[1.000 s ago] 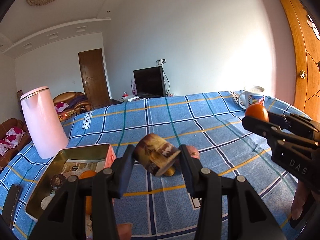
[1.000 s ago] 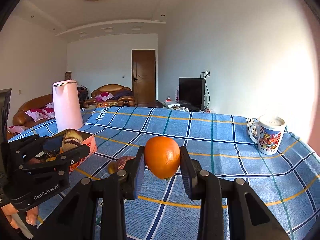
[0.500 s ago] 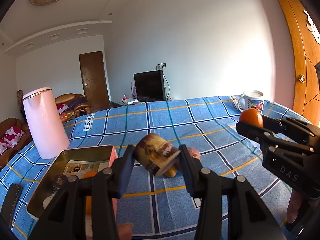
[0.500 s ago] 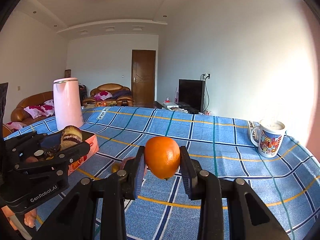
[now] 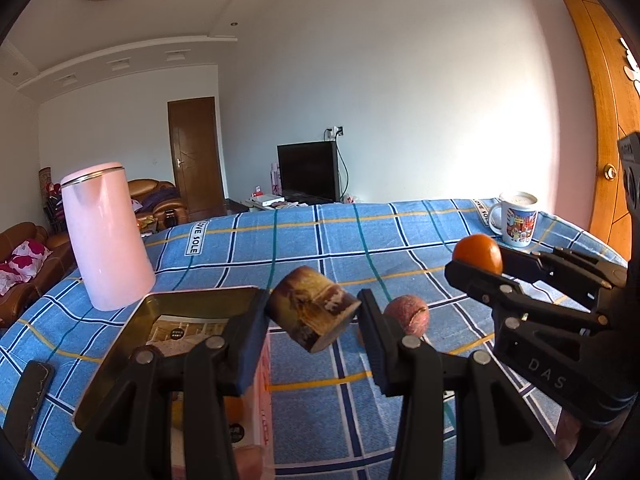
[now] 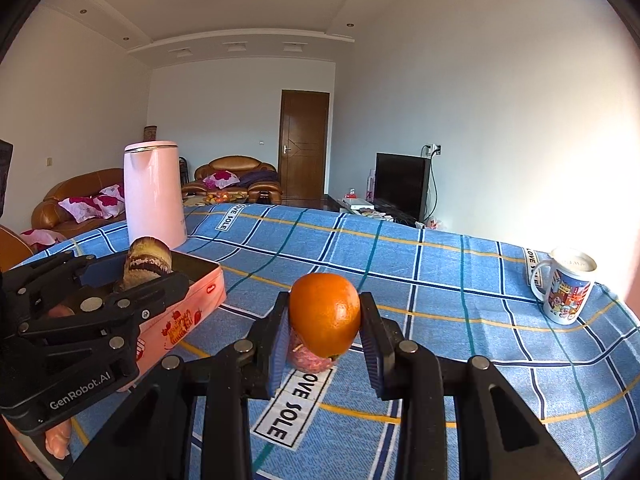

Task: Organize fruits
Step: 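Lift the jar with the left tool while the right tool carries the tangerine toward the tin, then lower the jar and tangerine into the tin and open both tools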

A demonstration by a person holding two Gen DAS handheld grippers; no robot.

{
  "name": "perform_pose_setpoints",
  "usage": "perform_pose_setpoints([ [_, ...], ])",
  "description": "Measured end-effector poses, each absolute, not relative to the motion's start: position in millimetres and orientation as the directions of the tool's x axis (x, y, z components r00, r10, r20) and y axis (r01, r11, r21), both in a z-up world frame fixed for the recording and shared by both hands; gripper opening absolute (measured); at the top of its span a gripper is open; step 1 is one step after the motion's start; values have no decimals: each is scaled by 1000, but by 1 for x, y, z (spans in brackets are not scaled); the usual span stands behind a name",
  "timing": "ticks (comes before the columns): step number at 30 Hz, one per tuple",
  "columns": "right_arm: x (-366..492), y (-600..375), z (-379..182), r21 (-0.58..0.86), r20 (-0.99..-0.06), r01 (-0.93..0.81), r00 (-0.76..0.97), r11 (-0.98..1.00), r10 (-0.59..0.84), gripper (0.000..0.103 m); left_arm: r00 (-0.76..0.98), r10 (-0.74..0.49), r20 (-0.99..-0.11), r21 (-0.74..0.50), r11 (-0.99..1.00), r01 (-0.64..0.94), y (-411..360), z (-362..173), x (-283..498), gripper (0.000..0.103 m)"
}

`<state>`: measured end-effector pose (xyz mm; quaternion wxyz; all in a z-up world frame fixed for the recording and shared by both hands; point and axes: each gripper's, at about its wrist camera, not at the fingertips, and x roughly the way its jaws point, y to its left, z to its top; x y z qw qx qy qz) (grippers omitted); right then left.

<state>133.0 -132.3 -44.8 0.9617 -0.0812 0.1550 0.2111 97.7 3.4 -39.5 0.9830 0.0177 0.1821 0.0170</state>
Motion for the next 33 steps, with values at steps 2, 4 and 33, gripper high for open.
perform_pose_setpoints([
  [2, 133, -122, -43, -96, -334, -449, 855, 888, 396, 35, 930, 52, -364, 29, 999, -45, 16, -38, 97, 46],
  [4, 133, -111, -40, -94, -336, -471, 844, 877, 417, 35, 926, 72, -369, 22, 997, -69, 30, -37, 98, 46],
  [33, 140, 45, -74, -113, -569, -735, 599, 668, 563, 35, 816, 163, -555, -115, 956, -269, 174, -67, 113, 46],
])
